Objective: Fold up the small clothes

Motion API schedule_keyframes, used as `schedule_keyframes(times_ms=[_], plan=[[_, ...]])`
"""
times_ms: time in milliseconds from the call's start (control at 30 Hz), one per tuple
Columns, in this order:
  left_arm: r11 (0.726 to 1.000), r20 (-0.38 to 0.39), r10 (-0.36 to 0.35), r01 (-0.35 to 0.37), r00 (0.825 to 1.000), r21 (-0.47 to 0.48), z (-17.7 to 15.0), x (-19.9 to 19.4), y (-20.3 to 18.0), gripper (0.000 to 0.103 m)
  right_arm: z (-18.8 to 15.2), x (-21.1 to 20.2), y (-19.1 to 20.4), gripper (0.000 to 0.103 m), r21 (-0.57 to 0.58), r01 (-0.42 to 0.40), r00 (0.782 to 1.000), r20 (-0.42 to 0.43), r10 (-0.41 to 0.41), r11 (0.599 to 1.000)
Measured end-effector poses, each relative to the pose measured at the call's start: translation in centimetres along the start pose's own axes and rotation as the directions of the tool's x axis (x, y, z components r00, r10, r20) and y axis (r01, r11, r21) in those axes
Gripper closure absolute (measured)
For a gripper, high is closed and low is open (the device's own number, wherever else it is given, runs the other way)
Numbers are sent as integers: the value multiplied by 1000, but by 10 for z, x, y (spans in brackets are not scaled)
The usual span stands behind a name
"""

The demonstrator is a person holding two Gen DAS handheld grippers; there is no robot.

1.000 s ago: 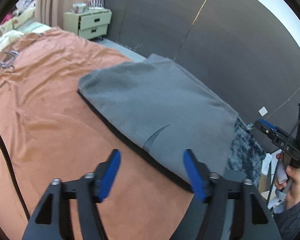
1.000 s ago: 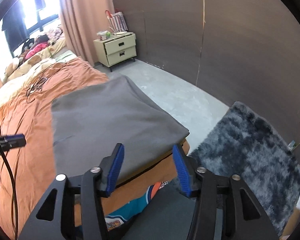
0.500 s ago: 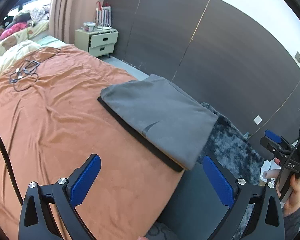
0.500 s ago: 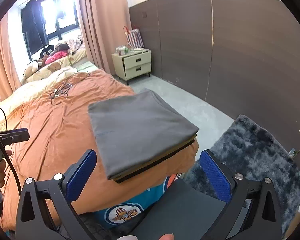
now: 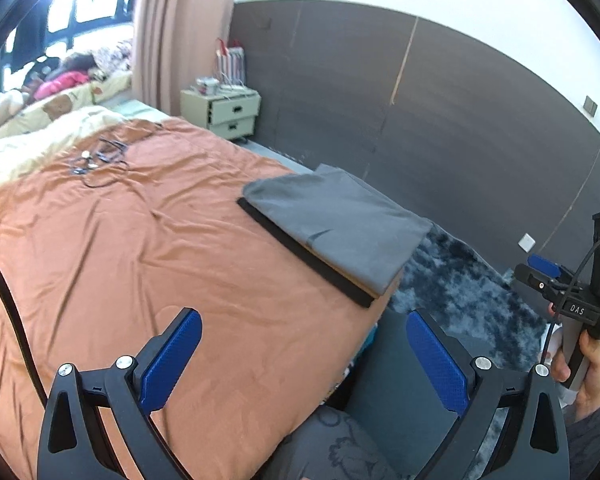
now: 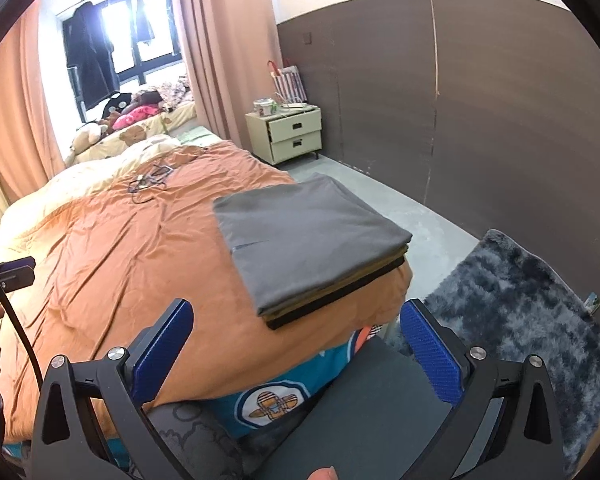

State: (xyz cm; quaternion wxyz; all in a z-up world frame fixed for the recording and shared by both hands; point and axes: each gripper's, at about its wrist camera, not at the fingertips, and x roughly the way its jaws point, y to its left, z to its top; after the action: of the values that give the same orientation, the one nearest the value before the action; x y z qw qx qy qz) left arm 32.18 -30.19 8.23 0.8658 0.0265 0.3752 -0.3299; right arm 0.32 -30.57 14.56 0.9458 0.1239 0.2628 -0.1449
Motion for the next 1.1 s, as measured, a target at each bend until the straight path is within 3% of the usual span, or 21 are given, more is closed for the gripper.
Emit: schedule_keyframes(times_ms=[267, 567, 1100], plan=[[997, 79, 68, -66, 995, -26, -35, -55, 6, 0, -23, -35, 11, 0, -38, -40, 998, 55, 42, 999], [990, 171, 130, -117, 977, -85, -77, -114, 7, 0, -57, -66, 26, 0, -102, -97, 990, 88, 107, 990], [959, 310, 270, -225, 912, -171, -166, -204, 0, 0, -109, -107, 48, 0, -148, -156, 979, 109, 173, 977]])
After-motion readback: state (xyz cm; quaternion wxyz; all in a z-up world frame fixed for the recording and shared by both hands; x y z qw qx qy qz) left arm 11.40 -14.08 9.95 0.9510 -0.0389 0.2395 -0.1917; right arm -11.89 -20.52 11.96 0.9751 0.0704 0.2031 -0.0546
